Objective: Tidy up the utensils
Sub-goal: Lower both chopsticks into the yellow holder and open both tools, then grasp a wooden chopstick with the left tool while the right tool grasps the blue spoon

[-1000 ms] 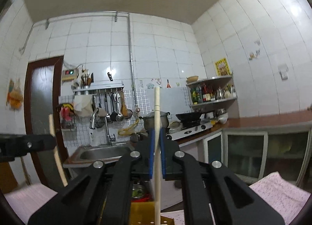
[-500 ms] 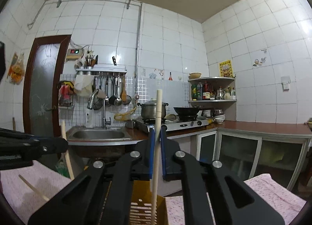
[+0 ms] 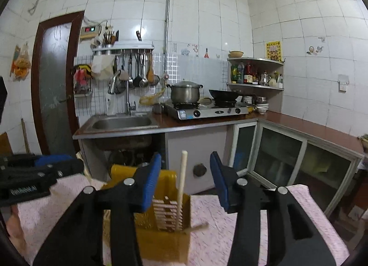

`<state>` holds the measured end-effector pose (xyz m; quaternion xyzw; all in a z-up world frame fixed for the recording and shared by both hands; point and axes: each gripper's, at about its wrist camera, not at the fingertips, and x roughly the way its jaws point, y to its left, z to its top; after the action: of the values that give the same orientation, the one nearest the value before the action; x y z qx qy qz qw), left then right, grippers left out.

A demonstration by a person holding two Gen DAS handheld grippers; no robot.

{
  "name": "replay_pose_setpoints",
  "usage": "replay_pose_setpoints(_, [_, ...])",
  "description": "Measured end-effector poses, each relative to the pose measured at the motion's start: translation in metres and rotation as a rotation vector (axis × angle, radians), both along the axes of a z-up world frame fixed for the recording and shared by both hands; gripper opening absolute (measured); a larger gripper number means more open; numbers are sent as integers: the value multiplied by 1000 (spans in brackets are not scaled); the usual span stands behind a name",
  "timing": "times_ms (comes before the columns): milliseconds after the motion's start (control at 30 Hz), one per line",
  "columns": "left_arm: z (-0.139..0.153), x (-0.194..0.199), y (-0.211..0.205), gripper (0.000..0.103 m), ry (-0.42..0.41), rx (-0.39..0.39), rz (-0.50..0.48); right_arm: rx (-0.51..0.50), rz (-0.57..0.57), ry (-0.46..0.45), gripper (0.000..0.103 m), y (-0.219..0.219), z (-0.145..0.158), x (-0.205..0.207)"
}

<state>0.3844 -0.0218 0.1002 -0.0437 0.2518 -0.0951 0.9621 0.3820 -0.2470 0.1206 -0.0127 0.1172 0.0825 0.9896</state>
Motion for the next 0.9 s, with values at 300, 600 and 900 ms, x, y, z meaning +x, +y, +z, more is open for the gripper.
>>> replay_pose_setpoints(300, [-1, -62, 23, 97, 45, 0, 76, -53, -47, 131, 69, -20, -15, -60])
replay_pose_setpoints(600, [-58, -107, 25, 98, 240, -34, 61, -49, -31, 284, 75, -32, -75, -117])
replay_pose_setpoints(900, [-115, -136, 12, 97, 372, 16, 48, 23, -86, 432, 75, -58, -126, -146])
